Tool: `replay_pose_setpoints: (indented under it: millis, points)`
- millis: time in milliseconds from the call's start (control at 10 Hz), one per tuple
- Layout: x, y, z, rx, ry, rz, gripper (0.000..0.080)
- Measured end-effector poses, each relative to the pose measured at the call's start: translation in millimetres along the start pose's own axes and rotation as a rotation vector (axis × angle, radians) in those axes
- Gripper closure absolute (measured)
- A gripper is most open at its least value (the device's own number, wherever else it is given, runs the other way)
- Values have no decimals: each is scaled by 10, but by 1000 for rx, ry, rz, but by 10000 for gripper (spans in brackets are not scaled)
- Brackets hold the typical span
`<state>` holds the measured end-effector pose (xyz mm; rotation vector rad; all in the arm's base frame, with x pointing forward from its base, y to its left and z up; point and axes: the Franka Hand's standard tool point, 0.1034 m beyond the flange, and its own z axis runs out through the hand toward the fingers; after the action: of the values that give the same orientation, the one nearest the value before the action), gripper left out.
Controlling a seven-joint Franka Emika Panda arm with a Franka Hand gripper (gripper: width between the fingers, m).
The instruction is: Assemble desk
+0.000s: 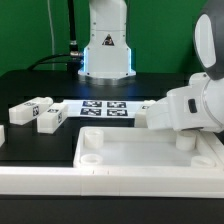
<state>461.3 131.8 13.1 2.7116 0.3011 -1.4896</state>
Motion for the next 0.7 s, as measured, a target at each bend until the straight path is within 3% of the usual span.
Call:
replay_pose_setpoints:
  millis: [200,300,500,600,700]
  points:
    - [-19,11,-39,2,7,0,510]
    - [-74,30,-119,5,16,3,510]
    - [-354,103,-415,26,29,13,509]
    - [-423,152,-510,38,43,17,508]
    - [-380,151,-499,38,56,17,508]
